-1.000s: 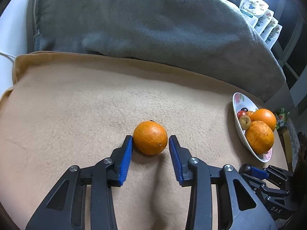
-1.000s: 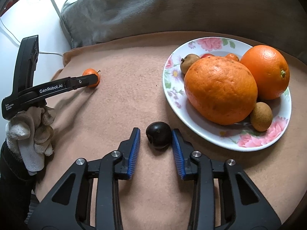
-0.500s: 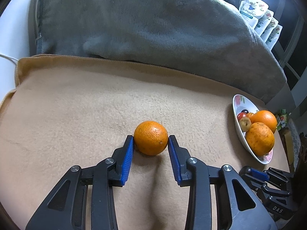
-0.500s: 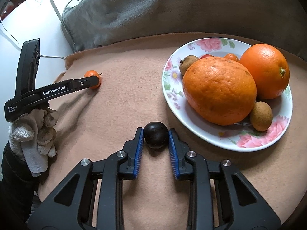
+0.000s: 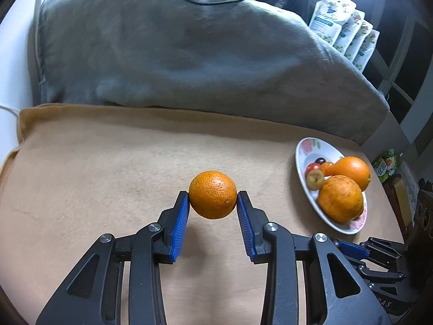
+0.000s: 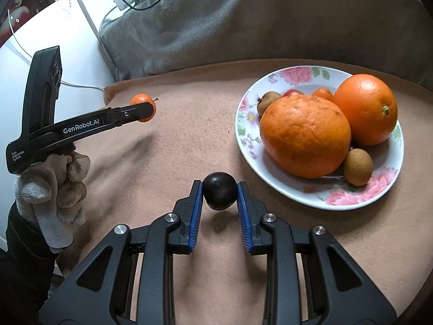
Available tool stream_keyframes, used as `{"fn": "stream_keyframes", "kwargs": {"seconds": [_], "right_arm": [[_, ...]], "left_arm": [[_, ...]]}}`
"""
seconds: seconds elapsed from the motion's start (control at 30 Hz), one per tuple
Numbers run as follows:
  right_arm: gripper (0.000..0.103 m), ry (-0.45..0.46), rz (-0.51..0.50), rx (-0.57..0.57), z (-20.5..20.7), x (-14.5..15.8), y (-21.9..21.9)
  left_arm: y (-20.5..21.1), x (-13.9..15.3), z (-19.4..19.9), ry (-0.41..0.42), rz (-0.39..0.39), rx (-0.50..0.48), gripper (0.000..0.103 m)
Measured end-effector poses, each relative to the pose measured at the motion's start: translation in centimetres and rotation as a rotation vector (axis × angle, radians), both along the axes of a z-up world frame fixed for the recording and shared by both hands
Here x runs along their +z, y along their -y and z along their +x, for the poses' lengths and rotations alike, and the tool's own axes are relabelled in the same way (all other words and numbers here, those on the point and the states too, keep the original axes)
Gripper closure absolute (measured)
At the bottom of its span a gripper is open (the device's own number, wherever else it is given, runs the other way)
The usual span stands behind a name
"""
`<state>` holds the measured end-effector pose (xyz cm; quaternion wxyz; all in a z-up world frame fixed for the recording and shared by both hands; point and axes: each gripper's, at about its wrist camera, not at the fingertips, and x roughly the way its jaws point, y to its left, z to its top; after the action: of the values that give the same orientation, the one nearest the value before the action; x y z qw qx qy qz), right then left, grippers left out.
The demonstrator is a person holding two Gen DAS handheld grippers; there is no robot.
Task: Organize fruits
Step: 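Carry the orange with the left gripper while the right gripper carries the plum to the plate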
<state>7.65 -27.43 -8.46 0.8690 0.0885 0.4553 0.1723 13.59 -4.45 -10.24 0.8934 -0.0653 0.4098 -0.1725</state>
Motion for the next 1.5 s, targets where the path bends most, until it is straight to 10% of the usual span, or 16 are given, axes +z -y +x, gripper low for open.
{"fn": "stream_keyframes", "kwargs": {"seconds": [1.5], "right_arm": [[0.077, 0.115, 0.013, -0.150, -2.1, 2.5, 8.3]], "left_arm": [[13.2, 3.0, 2.2, 0.052, 0.012, -0.201, 0.069]]}}
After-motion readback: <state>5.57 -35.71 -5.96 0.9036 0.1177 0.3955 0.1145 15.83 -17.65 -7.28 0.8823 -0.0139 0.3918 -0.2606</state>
